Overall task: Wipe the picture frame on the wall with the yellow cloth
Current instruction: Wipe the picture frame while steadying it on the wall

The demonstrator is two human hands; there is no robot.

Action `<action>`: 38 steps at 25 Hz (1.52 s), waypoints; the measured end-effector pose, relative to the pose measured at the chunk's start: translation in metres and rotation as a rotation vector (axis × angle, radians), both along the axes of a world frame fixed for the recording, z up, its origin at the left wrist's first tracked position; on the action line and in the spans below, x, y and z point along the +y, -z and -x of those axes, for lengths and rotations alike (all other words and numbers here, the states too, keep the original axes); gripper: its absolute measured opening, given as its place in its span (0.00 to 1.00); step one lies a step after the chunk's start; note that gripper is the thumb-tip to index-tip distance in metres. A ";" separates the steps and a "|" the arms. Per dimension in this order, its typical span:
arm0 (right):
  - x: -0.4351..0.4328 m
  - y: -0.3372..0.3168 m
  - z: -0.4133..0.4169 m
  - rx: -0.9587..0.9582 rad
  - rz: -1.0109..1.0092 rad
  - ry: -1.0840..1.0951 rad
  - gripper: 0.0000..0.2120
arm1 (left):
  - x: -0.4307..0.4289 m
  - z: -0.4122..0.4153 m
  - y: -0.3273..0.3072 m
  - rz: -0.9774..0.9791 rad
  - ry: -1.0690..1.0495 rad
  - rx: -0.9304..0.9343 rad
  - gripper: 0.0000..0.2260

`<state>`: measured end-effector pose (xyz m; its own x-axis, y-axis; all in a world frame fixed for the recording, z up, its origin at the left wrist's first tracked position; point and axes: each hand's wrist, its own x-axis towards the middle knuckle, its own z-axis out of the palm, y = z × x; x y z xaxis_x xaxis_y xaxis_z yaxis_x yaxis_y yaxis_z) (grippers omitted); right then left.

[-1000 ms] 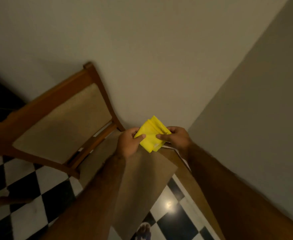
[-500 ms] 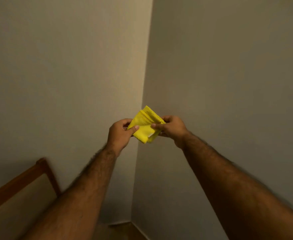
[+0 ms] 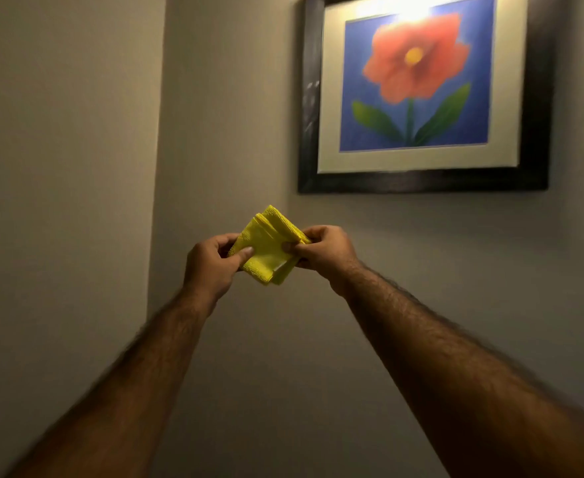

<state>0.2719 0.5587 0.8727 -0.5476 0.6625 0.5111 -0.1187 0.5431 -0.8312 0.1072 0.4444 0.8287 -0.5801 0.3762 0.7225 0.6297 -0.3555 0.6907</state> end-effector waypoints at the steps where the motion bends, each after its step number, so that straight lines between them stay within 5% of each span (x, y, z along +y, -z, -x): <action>1: 0.003 -0.021 -0.011 0.041 -0.030 0.019 0.13 | 0.006 -0.010 -0.024 -0.033 0.008 0.023 0.17; 6: 0.011 -0.121 -0.058 0.199 -0.199 0.093 0.14 | 0.032 -0.047 -0.132 -0.189 0.120 0.072 0.11; 11: 0.045 -0.200 -0.153 0.103 -1.104 0.886 0.31 | 0.066 -0.053 -0.225 -0.309 0.215 -0.100 0.14; 13: 0.070 -0.219 -0.204 0.002 -1.285 1.099 0.37 | 0.078 -0.052 -0.253 -0.352 0.231 -0.181 0.13; 17: 0.116 -0.226 -0.269 -0.252 -1.180 1.289 0.45 | 0.099 -0.050 -0.274 -0.375 0.037 -0.250 0.17; 23: 0.152 -0.214 -0.268 -0.380 -1.091 1.205 0.54 | 0.116 -0.051 -0.262 -0.398 -0.118 -0.219 0.16; 25: 0.159 -0.210 -0.262 -0.375 -1.086 1.183 0.55 | 0.119 -0.053 -0.257 -0.414 -0.290 -0.040 0.18; 27: 0.164 -0.207 -0.258 -0.348 -1.086 1.185 0.55 | 0.125 -0.056 -0.257 -0.349 -0.607 0.331 0.21; 29: 0.169 -0.204 -0.253 -0.298 -1.082 1.198 0.56 | 0.134 -0.059 -0.261 -0.278 -0.705 0.634 0.22; 32: 0.176 -0.201 -0.244 -0.220 -1.073 1.207 0.57 | 0.148 -0.062 -0.256 -0.207 -0.544 0.701 0.23; 38: 0.189 -0.199 -0.230 -0.156 -1.092 1.289 0.56 | 0.159 -0.052 -0.235 -0.104 -0.575 0.762 0.35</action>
<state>0.5023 0.7474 1.0719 -0.0595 0.0866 0.9945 0.8659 0.5001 0.0083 0.1591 0.6033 1.0641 -0.0166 0.0935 0.9955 0.9937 0.1117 0.0061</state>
